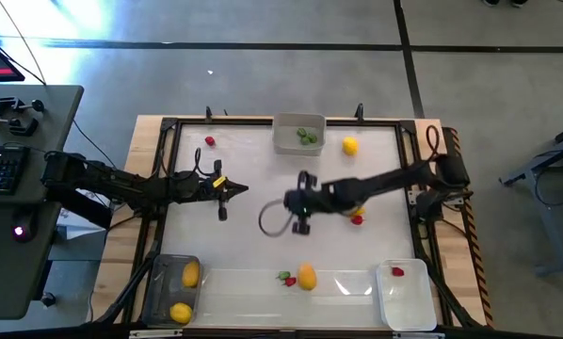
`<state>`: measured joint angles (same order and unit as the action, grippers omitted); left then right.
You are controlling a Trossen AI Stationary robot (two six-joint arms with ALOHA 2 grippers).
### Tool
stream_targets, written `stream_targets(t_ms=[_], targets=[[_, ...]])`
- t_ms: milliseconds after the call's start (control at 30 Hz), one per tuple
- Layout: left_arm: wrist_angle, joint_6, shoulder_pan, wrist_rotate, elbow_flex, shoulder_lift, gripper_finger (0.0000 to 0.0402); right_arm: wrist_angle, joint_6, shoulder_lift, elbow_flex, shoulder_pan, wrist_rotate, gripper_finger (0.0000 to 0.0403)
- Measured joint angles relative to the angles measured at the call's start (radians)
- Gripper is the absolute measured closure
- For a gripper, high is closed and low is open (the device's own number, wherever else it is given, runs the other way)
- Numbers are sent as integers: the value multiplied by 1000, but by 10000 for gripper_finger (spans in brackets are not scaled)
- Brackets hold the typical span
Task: Sort produce into baskets
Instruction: Put the red chili pepper into the white bin
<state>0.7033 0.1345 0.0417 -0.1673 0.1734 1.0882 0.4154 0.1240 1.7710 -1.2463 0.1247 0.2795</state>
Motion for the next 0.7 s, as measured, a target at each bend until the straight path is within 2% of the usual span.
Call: stream_targets(t_ms=[100,200,400,533,600,700], targets=[[0,0,0,0,0,0,401,-14,30,0,23,67,-3,382],[1,0,0,0,0,0,401,-21,33,0,50,121,-52,373],[2,10,0,0,0,0,402,-56,62,16,58,206,-147,310],[1,16,0,0,0,0,401,-95,108,18,58,221,-247,267],[0,16,0,0,0,0,402,-102,120,18,58,220,-303,260],[-1,17,0,0,0,0,401,-126,146,18,58,220,-313,263]])
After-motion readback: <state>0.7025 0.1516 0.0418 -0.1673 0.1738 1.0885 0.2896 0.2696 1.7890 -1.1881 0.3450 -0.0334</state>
